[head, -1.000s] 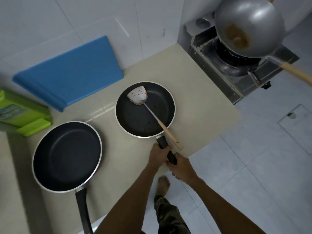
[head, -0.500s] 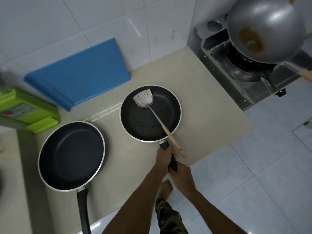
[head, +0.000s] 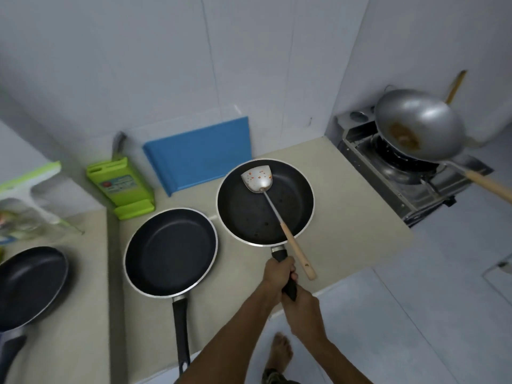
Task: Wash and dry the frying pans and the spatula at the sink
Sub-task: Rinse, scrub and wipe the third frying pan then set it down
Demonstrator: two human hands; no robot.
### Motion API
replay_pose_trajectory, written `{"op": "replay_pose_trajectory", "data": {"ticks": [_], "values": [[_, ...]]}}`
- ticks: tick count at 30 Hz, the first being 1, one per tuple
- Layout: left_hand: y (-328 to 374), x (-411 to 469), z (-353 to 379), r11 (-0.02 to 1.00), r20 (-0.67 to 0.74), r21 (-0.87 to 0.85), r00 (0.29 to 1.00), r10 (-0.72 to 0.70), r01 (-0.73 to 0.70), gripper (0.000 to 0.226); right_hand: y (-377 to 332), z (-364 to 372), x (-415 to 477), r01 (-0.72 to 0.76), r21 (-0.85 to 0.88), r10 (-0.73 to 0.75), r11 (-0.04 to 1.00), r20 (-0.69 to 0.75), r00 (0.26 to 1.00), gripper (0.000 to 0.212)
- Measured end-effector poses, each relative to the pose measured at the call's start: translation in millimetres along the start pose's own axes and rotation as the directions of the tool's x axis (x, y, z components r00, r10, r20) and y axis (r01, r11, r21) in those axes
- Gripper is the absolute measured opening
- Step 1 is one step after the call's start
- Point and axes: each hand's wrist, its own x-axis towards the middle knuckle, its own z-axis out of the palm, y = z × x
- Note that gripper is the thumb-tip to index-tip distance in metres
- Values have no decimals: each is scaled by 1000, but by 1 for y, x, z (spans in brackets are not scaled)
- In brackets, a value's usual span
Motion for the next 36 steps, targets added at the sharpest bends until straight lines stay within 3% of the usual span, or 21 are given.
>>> {"op": "replay_pose_trajectory", "data": {"ticks": [9, 19, 30, 33, 36], "values": [[-28, -124, -164, 991, -25, -59, 992, 120, -121, 26, -46, 123, -145, 93, 3, -93, 996, 64, 994, 24], [-59, -249, -370, 931, -315, -210, 922, 223, -297, 27, -112, 275, -273, 308, -67, -278, 949, 285, 917, 26], [-96, -306, -594, 881, -575, -317, 810, 115, -351, 21, -180, 458, -352, 453, -53, -340, 890, 587, 735, 28], [-96, -304, -653, 875, -594, -335, 799, 93, -351, 13, -201, 516, -355, 463, -92, -314, 881, 618, 721, 25], [-86, -294, -715, 885, -605, -329, 793, 70, -330, 25, -226, 576, -354, 433, -76, -297, 898, 623, 724, 21]]}}
